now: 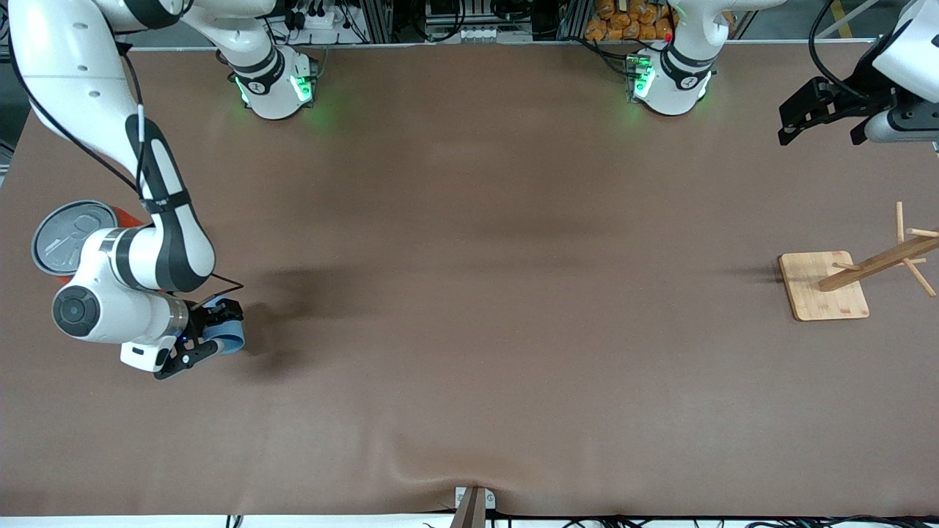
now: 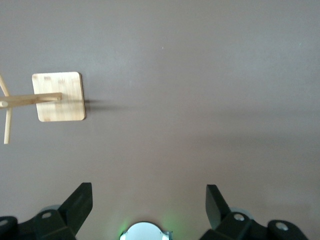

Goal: Flip cup
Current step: 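Reach the right gripper down and grasp the blue cup's base, then lift the blue cup with the right gripper toward the table middle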

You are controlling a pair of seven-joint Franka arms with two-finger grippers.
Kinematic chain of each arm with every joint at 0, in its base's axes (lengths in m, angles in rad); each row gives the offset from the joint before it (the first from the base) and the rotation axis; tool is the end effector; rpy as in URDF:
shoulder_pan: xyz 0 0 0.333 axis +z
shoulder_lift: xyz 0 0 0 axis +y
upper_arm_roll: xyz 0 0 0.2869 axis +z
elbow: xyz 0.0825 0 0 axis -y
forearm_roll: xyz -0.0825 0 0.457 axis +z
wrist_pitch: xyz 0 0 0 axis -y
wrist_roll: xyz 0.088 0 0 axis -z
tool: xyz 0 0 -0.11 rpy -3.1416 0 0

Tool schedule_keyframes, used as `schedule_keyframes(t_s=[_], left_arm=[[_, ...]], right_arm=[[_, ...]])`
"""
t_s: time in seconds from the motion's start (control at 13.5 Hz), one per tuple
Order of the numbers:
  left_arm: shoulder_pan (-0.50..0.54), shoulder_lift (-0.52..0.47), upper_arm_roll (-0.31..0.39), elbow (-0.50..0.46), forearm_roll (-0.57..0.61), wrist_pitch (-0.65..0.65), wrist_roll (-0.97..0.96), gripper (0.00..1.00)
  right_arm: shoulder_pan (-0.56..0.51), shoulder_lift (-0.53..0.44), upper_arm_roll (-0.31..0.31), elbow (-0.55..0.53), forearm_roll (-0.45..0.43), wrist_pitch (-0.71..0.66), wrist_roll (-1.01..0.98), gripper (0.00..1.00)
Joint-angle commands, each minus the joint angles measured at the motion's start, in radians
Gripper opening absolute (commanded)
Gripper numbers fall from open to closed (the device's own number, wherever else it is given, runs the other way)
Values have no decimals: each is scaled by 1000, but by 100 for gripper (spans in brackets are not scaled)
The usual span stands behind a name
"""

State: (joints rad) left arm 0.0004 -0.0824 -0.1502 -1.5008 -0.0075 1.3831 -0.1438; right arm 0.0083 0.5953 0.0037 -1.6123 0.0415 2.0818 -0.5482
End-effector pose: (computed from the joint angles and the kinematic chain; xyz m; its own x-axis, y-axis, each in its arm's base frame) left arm 0.5749 -0.0915 0.6630 0.9994 -0.0064 -0.0351 -0.0067 -0.9999 -0.0100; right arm 0.7191 0.0106 0.1987 0.8536 0.5133 -0.0889 0.5056 -0.8574 -0.0958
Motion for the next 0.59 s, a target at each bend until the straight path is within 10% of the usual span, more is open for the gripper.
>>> schedule_keyframes(t_s=[0.0, 0.52], left_arm=[[10, -20, 4, -6, -14, -25, 21, 100], [17, -7, 6, -18, -16, -22, 21, 100]], right_arm=[[106, -64, -5, 5, 12, -23, -106, 60], [408, -49, 30, 64, 18, 86, -234, 60]])
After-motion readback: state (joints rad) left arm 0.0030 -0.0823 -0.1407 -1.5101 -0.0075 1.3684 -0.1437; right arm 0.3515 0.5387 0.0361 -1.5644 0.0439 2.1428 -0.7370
